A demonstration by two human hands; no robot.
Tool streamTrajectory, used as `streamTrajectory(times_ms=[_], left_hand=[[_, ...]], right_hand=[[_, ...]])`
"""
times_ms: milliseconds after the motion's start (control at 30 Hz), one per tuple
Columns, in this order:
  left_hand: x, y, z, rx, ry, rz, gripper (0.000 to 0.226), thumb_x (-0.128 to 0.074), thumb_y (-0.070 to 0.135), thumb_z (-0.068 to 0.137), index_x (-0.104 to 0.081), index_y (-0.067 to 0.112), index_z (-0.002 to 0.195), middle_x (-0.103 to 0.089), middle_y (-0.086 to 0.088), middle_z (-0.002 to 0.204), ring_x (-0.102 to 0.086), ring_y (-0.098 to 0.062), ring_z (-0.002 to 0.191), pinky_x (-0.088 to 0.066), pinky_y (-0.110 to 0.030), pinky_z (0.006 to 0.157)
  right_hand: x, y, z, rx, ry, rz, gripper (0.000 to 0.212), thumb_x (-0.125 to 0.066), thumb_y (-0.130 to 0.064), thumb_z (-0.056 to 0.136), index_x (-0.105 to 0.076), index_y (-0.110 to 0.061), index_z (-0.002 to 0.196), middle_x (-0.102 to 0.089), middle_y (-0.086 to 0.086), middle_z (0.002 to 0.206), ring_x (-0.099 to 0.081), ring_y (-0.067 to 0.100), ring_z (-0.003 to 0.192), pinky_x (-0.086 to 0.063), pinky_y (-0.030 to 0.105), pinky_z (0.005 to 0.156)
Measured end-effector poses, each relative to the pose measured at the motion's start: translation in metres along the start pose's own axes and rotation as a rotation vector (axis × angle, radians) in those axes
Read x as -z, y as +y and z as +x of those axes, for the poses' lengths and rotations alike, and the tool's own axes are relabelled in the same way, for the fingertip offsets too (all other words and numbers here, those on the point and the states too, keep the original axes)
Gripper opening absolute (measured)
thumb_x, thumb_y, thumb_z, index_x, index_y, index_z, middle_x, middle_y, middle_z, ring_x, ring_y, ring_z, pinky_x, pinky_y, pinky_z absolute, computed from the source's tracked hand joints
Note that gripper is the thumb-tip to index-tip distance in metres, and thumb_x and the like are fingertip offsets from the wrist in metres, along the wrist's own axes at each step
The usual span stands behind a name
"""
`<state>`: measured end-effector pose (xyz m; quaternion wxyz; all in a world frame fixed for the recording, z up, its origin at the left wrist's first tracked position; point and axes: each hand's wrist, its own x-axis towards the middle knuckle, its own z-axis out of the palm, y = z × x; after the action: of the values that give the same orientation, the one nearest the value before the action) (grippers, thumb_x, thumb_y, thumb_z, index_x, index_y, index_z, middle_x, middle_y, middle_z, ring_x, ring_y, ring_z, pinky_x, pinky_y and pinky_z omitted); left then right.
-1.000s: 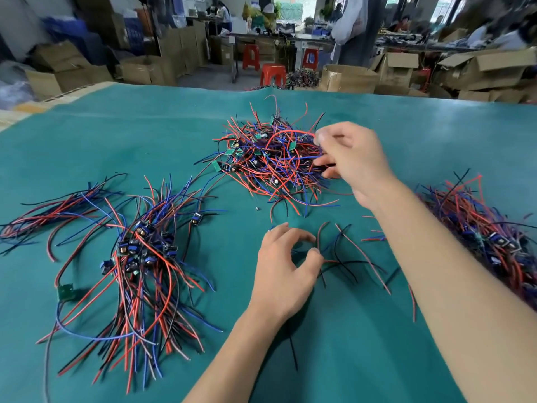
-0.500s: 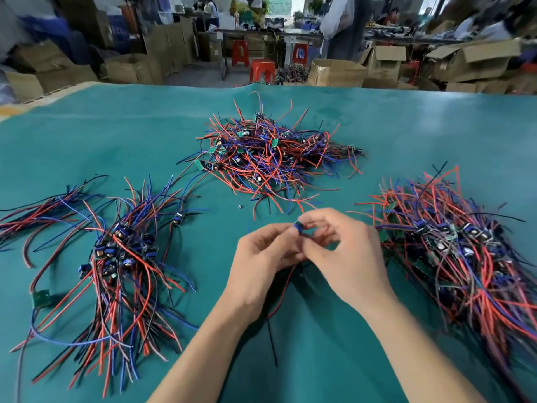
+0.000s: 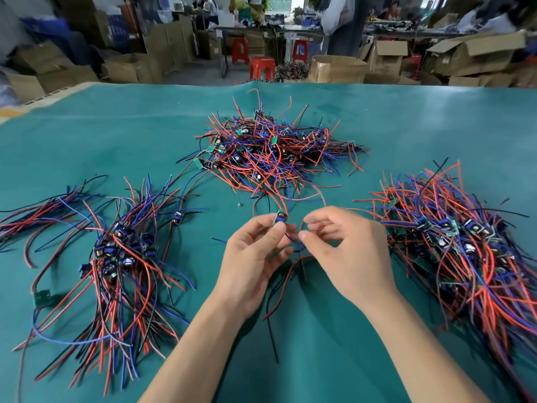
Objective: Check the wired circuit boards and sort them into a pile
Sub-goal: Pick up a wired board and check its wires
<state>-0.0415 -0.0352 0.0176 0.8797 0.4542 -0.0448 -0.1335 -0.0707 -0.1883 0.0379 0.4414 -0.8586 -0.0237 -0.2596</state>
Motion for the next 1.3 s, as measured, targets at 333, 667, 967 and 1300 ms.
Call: streamTrajectory(times_ms=[333,667,967,1300], left_hand=[[0.004,0.004,0.002,0.039,-0.047,-0.064,0.02,-0.061,0.018,0.089,-0.058,0.012,0.108,-0.065,-0.007,0.084,-0.059,-0.017,0.063,-0.053,-0.03,0.065],[0.0,-0.002,-0.001,0.044,-0.252,0.038,0.009,-0.065,0.02,0.09,-0.072,0.015,0.088,-0.059,-0.006,0.074,-0.034,-0.005,0.045,-0.031,-0.02,0.05],[0.001,-0.006,-0.002,0.126,-0.294,0.191,0.018,-0.062,0.023,0.091,-0.072,0.008,0.087,-0.072,-0.015,0.084,-0.035,-0.007,0.04,-0.027,-0.021,0.049],[0.003,-0.008,0.001,0.173,-0.376,0.246,0.02,-0.062,0.018,0.093,-0.071,0.003,0.086,-0.068,-0.018,0.076,-0.026,-0.007,0.037,-0.02,-0.019,0.043]], right_hand=[[0.01,-0.019,-0.001,-0.321,-0.478,0.531,0.009,-0.071,-0.021,0.082,-0.077,-0.016,0.086,-0.077,0.012,0.078,-0.061,0.021,0.042,-0.047,0.026,0.044],[0.007,-0.002,0.006,-0.421,-0.203,0.562,0.01,-0.075,-0.027,0.088,-0.082,-0.02,0.09,-0.076,0.001,0.085,-0.059,0.009,0.073,-0.041,0.024,0.06],[0.005,0.005,0.008,-0.531,-0.098,0.771,0.029,-0.082,-0.024,0.069,-0.081,-0.007,0.092,-0.074,0.011,0.082,-0.059,0.019,0.07,-0.039,0.03,0.065],[0.018,0.024,0.019,-0.331,0.309,0.538,0.017,-0.079,-0.004,0.084,-0.078,-0.019,0.076,-0.074,-0.008,0.07,-0.059,0.003,0.06,-0.047,0.015,0.055]])
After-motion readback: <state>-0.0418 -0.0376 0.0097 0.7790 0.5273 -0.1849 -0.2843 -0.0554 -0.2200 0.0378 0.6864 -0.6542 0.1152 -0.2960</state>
